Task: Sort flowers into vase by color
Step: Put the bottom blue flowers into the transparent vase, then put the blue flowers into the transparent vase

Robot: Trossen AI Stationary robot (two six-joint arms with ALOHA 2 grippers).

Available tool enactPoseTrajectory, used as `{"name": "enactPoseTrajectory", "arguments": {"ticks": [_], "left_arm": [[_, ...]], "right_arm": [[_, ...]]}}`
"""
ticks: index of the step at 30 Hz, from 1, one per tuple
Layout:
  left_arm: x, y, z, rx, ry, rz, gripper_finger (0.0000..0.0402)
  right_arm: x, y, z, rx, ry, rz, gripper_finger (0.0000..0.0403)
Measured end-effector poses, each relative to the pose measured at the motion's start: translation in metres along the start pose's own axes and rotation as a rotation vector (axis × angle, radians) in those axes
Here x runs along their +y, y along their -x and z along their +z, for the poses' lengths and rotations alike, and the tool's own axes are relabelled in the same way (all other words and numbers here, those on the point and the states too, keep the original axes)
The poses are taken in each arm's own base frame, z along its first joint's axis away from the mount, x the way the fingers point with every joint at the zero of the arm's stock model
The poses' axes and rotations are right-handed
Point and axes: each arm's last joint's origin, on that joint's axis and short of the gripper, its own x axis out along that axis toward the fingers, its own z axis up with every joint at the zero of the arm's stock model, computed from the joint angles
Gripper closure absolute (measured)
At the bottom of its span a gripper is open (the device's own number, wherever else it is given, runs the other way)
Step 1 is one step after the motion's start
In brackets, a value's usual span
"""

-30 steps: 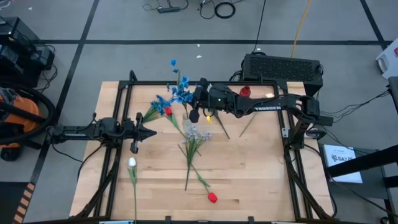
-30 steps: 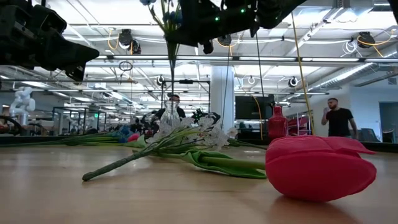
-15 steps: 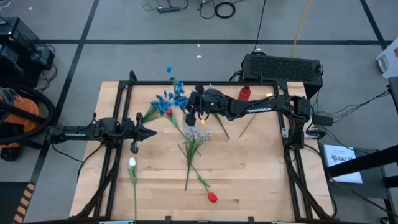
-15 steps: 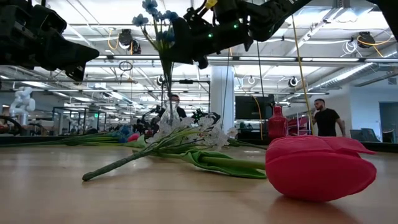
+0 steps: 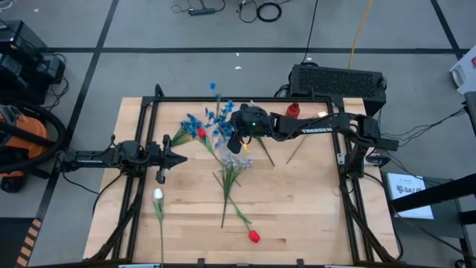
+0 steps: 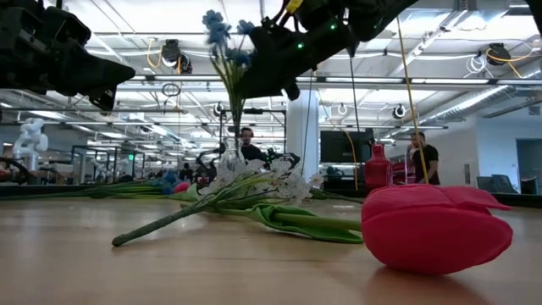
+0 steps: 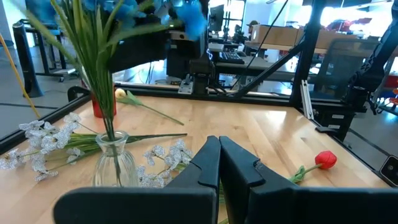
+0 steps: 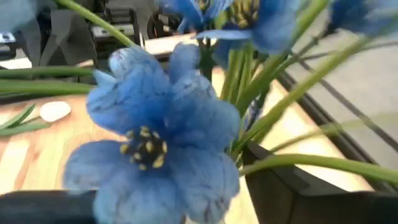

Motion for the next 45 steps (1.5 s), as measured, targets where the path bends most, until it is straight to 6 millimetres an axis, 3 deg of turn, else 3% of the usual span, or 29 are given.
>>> {"name": "enactPoseTrajectory", "arguments": {"ticks": [8, 13, 27, 39, 45], "left_arm": [[0.0, 0.0, 0.0, 0.0, 0.0, 0.0, 0.0393], [0.0, 0.0, 0.0, 0.0, 0.0, 0.0, 0.0393], [0.0, 0.0, 0.0, 0.0, 0.0, 0.0, 0.0393], [0.0, 0.0, 0.0, 0.0, 0.0, 0.0, 0.0393], [0.0, 0.0, 0.0, 0.0, 0.0, 0.0, 0.0393]], "right_arm": [[-0.001, 0.026, -0.001, 0.167, -0.032, -0.016, 0.0175], [-0.002, 0.049, 0.0, 0.268, -0.051, -0.028, 0.0146], [-0.005, 0.121, 0.01, 0.411, -0.287, -0.1, 0.014], [-0.005, 0.145, -0.015, 0.695, -0.671, -0.329, 0.014], [0.015, 0.157, -0.027, 0.807, -0.79, -0.436, 0.014]]}}
